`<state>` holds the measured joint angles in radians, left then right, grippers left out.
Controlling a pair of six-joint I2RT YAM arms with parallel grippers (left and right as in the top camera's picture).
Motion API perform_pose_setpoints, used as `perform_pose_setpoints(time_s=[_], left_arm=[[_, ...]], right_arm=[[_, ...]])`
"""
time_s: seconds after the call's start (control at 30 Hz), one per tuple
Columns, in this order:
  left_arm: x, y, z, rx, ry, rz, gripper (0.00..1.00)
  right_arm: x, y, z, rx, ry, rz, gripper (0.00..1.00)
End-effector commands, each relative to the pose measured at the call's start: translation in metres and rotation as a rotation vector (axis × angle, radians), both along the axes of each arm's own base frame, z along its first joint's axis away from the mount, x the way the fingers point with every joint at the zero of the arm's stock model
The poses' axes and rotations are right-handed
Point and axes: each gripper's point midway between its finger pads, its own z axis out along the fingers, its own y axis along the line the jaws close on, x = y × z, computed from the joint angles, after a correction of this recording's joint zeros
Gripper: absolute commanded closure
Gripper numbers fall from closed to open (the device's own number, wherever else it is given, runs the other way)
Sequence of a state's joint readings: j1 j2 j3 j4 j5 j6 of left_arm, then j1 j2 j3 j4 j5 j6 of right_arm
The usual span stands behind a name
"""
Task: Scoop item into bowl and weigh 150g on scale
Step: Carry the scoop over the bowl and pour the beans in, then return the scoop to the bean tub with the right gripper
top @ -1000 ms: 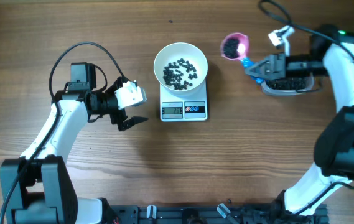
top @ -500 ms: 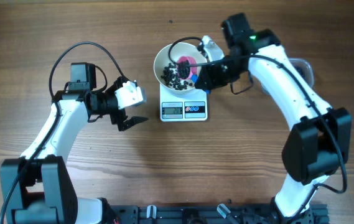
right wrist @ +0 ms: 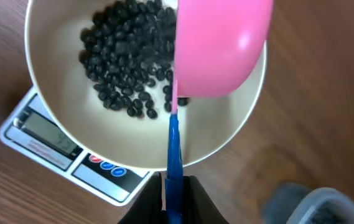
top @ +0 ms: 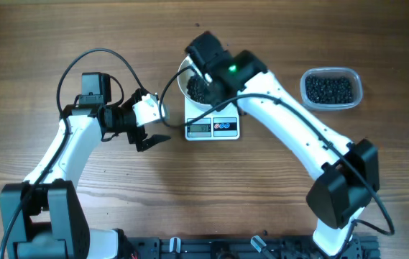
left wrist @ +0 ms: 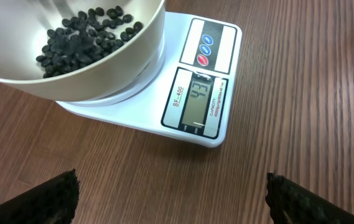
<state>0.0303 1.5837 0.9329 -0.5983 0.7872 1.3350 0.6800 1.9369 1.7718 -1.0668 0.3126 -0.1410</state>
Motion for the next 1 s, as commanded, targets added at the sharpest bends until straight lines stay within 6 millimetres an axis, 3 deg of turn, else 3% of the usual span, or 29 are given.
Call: perform_pose_setpoints(time_s=[0.0,0.2,0.33,0.43,0.53,0.57,0.63,0.73,0.97], left_arm=[[-0.001,-0.001,0.008,-0.017,-0.031,-0.015,0.00],[-0.001,-0.001,0.008,-0.017,-0.032,-0.015,0.00],[-0.001,-0.001,0.008,-0.016,-0.031,-0.015,0.00],[-0.001,-0.001,0.008,-0.016,-0.032,-0.015,0.00],[-0.001,-0.001,0.008,-0.016,-0.031,-0.015,0.00],[-0.001,-0.001,0.008,-0.016,-0.031,-0.015,0.00],[-0.001,-0.001,0.008,-0.017,-0.032,-0.015,0.00],[-0.001,-0.001,0.008,-0.016,-0.032,-0.015,0.00],[-0.001,-0.001,0.008,-0.017,-0.032,-0.015,0.00]], right_arm=[[0.009,-0.006,0.029,-0.060,-0.118,-0.009,0.96],[0.009,-0.003,0.027,-0.033,-0.107,-0.012,0.96],[0.007,-0.003,0.034,0.243,0.029,-0.059,0.96],[0.014,-0.036,0.075,0.550,0.098,-0.152,0.96],[0.015,-0.091,0.112,0.743,0.107,-0.253,0.96],[0.011,-0.125,0.116,0.781,0.127,-0.335,0.96],[-0.001,-0.169,0.104,0.821,0.206,-0.435,0.96],[-0.009,-0.212,0.076,0.891,0.295,-0.575,0.96],[-0.030,-0.262,0.007,0.986,0.466,-0.821,0.96]])
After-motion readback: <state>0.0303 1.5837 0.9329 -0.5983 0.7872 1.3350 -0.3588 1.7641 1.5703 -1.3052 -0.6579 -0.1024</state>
